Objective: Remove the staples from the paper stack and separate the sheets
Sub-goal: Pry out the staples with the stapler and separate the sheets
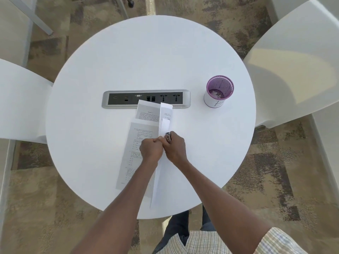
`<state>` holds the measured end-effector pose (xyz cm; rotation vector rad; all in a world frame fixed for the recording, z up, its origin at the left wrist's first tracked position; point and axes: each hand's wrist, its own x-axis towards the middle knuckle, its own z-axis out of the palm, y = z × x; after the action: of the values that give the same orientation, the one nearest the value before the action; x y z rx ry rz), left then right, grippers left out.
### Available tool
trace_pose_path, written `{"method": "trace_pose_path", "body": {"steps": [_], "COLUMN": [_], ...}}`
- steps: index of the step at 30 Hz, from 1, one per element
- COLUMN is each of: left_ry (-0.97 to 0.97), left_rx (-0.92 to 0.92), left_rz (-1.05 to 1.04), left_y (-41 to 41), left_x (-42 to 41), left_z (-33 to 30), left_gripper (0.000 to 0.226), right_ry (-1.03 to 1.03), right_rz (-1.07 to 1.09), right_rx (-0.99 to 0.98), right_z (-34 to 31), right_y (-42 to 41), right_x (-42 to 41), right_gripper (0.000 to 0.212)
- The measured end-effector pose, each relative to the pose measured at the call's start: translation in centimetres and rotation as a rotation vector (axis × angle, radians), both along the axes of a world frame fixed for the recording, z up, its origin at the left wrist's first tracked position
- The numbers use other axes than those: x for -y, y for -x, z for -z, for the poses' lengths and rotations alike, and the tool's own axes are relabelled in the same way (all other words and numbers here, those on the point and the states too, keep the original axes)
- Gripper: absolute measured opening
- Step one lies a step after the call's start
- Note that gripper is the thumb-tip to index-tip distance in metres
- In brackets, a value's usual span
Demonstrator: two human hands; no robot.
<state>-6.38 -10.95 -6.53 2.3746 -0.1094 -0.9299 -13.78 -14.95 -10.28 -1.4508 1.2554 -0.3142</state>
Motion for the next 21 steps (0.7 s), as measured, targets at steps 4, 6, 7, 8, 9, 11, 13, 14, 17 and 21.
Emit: {"method": "trace_pose_path", "body": {"steps": [4,6,7,8,9,11,13,14,17,21], "left_ry": [0.061,0.080,0.087,0.096,0.101,0.108,0.107,0.097,0.100,0.115], "left_rx": [0.017,0.185,0.244,0.273,0.284,0.281,0.276,0.281,0.300,0.301], "left_rz": [0.042,0.229,0.289,0.315,0.316,0.290,0.254,0.242,0.228,0.203], "left_y": [-0.3,-0.7,-0.9,-1.1,-1.1,-1.0,-1.0,-1.0,-1.2,-2.0], "left_x": [-0.3,-1.0,-1.4,-1.7,-1.9,-2.0,-1.8,-1.8,-2.0,-2.7], "left_z": [0.0,0.0,0.1,0.3,0.3,0.3,0.2,0.1,-0.4,-1.0], "left_gripper": [0.021,0.024,0.022,0.021,0.020,0.022,0.026,0.026,0.026,0.030], "right_ry": [-0.021,-0.243,-0.379,-0.465,-0.473,-0.372,-0.235,-0.180,-0.103,-0.146], "right_rz": [-0.054,-0.092,-0.113,-0.128,-0.141,-0.160,-0.228,-0.271,-0.328,-0.253], "right_rx": [-0.002,0.042,0.070,0.071,0.036,-0.099,-0.309,-0.391,-0.468,-0.427], "right_z": [-0.2,-0.8,-1.1,-1.3,-1.3,-1.0,-0.8,-0.6,-0.2,-0.4], "right_y": [0.0,-0.2,-0.2,0.0,0.1,0.4,0.6,0.8,1.4,1.9], "right_x": [0.2,1.2,1.7,2.1,2.5,3.1,3.6,3.8,4.1,4.7], "right_gripper": [0.046,0.036,0.027,0.021,0.021,0.028,0.031,0.030,0.022,0.028]}}
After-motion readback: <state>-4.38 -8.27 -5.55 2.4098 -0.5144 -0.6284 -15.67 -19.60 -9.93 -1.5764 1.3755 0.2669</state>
